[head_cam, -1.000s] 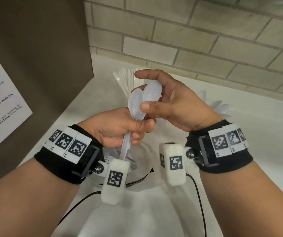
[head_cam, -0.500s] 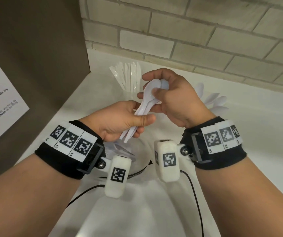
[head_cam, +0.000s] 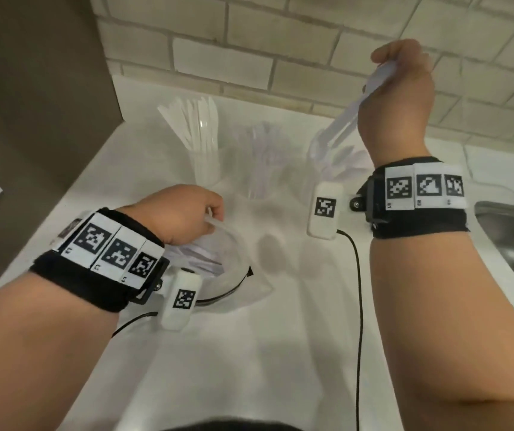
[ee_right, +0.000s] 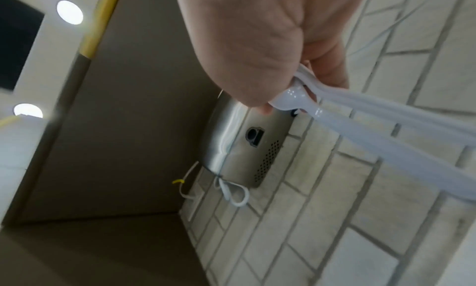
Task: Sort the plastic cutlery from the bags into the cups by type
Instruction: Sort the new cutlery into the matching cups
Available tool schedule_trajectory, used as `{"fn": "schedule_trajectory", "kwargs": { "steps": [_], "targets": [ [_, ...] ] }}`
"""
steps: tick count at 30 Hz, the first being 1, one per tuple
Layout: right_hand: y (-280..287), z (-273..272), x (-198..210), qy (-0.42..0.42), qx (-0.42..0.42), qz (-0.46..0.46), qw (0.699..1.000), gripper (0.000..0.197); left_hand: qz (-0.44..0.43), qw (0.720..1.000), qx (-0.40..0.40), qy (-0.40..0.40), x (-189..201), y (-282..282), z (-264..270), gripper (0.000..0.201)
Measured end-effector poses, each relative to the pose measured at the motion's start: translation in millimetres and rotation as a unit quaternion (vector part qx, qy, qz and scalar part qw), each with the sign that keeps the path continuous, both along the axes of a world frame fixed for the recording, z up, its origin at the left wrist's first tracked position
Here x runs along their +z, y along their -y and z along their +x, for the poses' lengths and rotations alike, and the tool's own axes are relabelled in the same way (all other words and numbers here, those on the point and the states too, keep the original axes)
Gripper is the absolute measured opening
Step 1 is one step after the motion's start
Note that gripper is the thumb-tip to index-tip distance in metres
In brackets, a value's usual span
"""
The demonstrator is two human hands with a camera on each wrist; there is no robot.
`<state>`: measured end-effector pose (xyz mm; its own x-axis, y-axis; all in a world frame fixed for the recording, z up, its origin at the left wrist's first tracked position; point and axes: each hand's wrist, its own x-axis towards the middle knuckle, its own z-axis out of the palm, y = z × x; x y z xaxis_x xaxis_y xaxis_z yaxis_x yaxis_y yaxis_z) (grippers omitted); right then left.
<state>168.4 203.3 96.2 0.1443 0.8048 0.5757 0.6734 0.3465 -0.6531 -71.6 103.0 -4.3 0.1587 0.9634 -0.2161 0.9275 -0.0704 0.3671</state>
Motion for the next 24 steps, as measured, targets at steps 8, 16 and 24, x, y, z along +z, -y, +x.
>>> {"fn": "schedule_trajectory", "kwargs": {
  "steps": [8,16,24],
  "targets": [
    [-22.6,-5.4,-63.2,0.097,-0.036,-0.071,0.992,0.044,0.038,0.996,0.025,0.079,-1.3,-11.4,16.7,0.015],
    [-30.4,-5.8,-102.6,0.221,-0.062,-0.168,0.959,0.065,0.032,0.995,0.046,0.088,-3.5,-7.3,14.2,0.012],
    [34.7,-72.3,-54.8,0.279,0.099,-0.108,0.949,0.028,0.029,0.996,0.006,0.087,3.9,-0.8,5.5,0.032]
  ]
}}
